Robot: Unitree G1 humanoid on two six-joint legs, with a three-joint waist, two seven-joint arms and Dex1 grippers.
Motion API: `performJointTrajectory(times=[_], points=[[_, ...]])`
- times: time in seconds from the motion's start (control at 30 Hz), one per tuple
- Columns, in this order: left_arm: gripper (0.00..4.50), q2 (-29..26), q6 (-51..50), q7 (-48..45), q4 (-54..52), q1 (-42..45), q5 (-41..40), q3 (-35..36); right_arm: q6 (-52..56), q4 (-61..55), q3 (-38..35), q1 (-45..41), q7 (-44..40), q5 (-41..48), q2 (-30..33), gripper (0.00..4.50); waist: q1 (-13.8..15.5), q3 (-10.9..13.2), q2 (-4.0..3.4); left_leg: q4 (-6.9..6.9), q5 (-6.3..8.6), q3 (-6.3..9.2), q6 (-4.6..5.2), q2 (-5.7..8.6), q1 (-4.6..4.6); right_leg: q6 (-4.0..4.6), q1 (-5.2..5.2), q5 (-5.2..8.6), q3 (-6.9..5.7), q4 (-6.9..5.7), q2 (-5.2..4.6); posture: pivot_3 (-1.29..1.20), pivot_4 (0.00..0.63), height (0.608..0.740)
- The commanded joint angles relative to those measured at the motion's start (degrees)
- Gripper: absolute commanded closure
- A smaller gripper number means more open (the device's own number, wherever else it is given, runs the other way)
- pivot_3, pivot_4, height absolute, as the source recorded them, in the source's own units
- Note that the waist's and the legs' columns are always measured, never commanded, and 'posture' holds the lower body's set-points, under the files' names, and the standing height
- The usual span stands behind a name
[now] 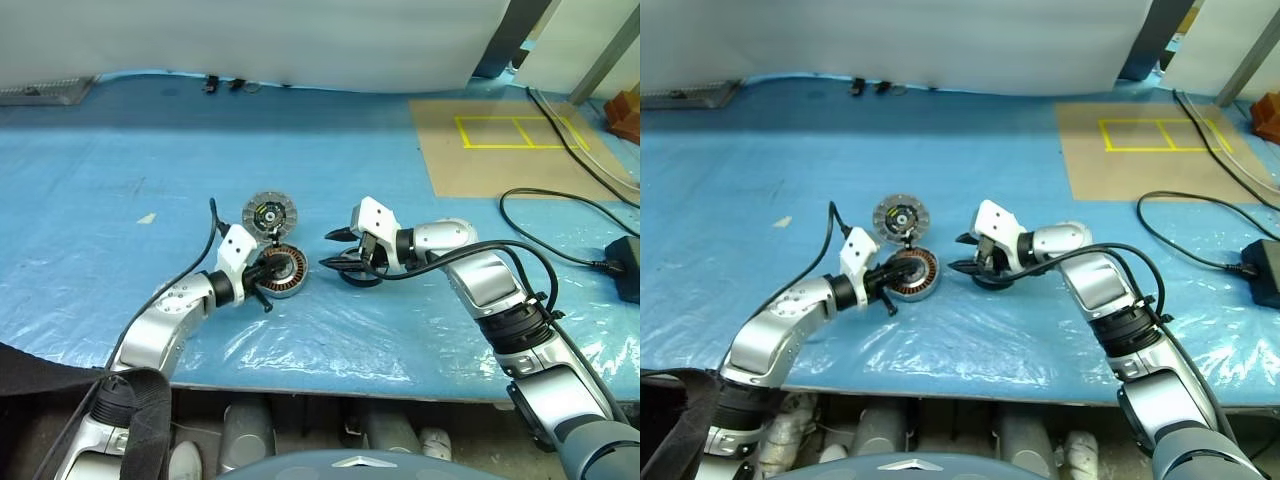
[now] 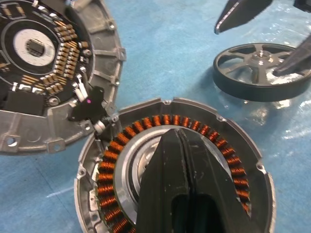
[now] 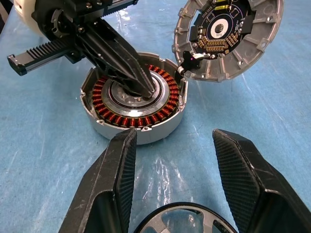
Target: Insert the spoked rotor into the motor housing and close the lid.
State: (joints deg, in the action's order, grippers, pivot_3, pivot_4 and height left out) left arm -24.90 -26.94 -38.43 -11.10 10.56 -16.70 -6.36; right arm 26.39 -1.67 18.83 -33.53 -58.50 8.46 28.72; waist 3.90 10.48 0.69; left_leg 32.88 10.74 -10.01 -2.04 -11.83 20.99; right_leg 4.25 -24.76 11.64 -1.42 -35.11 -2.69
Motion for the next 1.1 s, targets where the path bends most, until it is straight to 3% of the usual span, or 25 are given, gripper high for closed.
performJointTrajectory(times=[0.03, 0.2, 0.6, 1.1], points=[[4.49, -0.17, 2.15, 1.70, 1.71, -0.14, 2.26, 0.44, -0.44, -1.67, -0.32, -0.09, 0.13, 0.03, -0.07, 1.99, -0.01, 0.00, 0.00, 0.03, 0.00, 0.00, 0.00, 0.00, -0.01, 0.00, 0.01, 0.00, 0.00, -0.01, 0.00, 0.00, 0.150, 0.740], [4.49, 1.18, 3.93, 2.40, 3.24, -0.23, 2.38, 0.49, -0.31, -2.02, -0.19, 0.43, -0.57, 0.26, 0.32, 1.99, -0.01, 0.00, 0.00, 0.14, 0.00, 0.01, 0.01, 0.00, -0.09, -0.01, 0.06, 0.00, 0.00, -0.15, 0.00, 0.00, 0.150, 0.740], [4.49, 6.71, -0.07, 3.40, -0.87, -1.00, -5.71, 3.76, 5.59, -7.20, -0.24, 2.49, -5.65, 4.97, 2.36, 1.99, 0.02, 0.00, -0.01, 0.15, 0.01, 0.02, 0.02, 0.00, -0.06, -0.01, 0.12, 0.01, -0.02, -0.09, -0.02, 0.00, 0.150, 0.740], [4.49, 4.05, -0.26, 6.91, 0.52, 0.25, -1.14, 2.97, 6.08, -7.55, 0.35, 2.86, -4.96, 4.30, 1.31, 1.99, -0.01, 0.00, 0.00, 0.15, 0.08, 0.04, 0.13, -0.01, -0.05, -0.01, 0.11, 0.01, -0.03, -0.05, -0.02, 0.00, 0.150, 0.740]])
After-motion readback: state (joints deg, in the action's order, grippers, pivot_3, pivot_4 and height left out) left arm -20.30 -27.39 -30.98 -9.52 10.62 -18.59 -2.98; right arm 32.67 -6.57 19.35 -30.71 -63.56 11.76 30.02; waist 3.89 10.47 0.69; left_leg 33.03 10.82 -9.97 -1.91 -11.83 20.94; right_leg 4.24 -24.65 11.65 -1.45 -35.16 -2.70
